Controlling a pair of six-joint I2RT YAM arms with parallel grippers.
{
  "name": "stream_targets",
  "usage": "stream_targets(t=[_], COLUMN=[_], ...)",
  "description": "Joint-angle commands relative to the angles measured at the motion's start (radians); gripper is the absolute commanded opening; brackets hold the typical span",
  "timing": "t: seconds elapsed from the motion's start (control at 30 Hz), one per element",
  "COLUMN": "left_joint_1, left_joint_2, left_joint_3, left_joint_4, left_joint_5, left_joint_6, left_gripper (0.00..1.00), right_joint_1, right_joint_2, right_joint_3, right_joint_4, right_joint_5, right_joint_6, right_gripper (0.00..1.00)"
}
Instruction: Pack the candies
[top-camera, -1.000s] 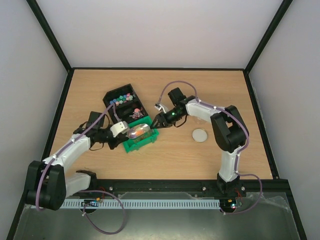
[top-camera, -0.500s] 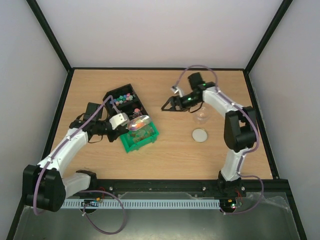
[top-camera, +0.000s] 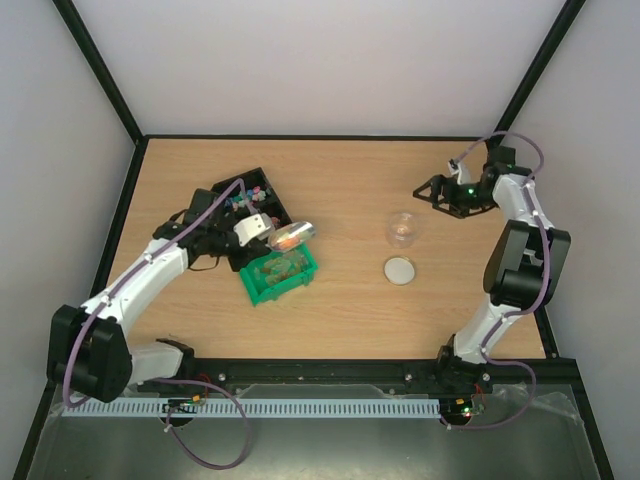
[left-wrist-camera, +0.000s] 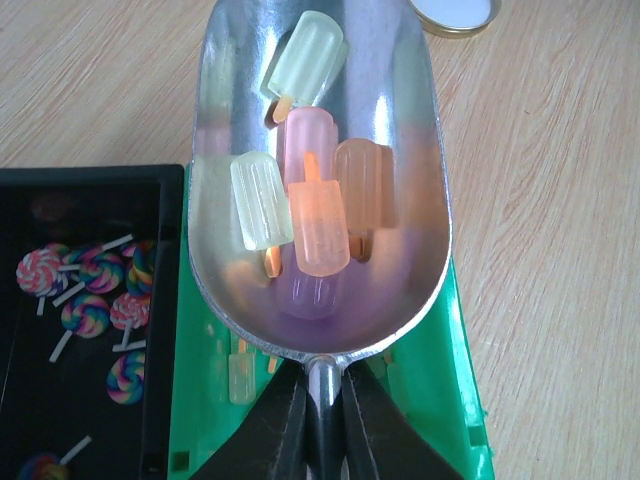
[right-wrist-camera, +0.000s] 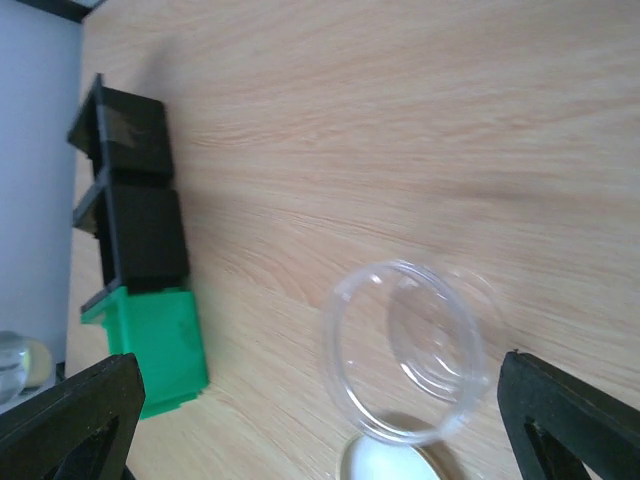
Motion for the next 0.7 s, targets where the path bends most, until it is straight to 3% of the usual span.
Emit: stream_targets(t=[0.0, 0.27, 0.67], left_joint_1=[-0.040, -0.091, -0.126], left_joint_2=[0.039, 0.124, 0.188], left_joint_3=[0.054, 0.137, 0.224], left_joint_4=[0.013, -0.014, -0.052], left_joint_5=[-0.026, -0.081, -0.150], left_joint_6=[-0.033, -0.057, -0.037], left_gripper=[0.02, 0.02, 0.02], right_joint_1=[-0.017, 0.021, 0.162], right_joint_2=[0.016, 0.115, 0.124], right_joint_3=[-0.067, -0.068, -0.126], right_joint_4=[-0.085, -0.030, 0.033], right_joint_5=[0.066, 0.013, -0.049], right_joint_6=[-0.046, -0.013, 0.042], right_gripper=[0.99, 1.00, 1.00])
